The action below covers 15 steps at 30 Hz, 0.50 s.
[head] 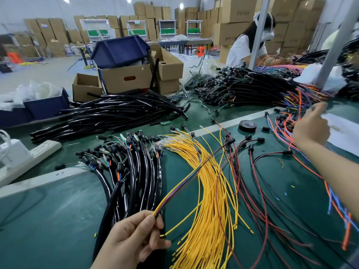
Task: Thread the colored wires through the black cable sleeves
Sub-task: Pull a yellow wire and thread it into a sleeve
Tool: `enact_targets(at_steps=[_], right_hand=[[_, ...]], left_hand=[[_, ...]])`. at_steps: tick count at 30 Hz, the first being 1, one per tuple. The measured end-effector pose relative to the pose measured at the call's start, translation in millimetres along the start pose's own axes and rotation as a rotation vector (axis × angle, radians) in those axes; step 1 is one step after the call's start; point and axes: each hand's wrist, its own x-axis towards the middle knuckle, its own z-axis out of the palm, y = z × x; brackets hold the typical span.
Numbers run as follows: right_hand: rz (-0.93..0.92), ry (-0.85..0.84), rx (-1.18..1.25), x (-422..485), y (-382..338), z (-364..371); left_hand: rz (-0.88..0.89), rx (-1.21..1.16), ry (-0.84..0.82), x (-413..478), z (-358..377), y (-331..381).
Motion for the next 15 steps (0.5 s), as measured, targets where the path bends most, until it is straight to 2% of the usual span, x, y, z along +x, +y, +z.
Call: enact_targets(at_steps=[3,5,8,12,15], right_hand=[[0.046,0.116,0.269,6,-42,-18],[0.011,0.172,0.559,7,-80,-37],[-0.086,0.148,0.856,3,-137,-75],[0.025,-0.072,1.269,-14,-191,-114],[0.110,-0.348,1.645,-48,-214,-138]], left_hand=[[0.006,-0.019,0.020,0,0,0],[-0.001,-0.058,0.038,0,3,1],[-0.012,-0.143,0.066,0,7,3],[-0.001,-0.176,0.056,-1,8,5],[0.029,-0.189,0.005,0,8,3]])
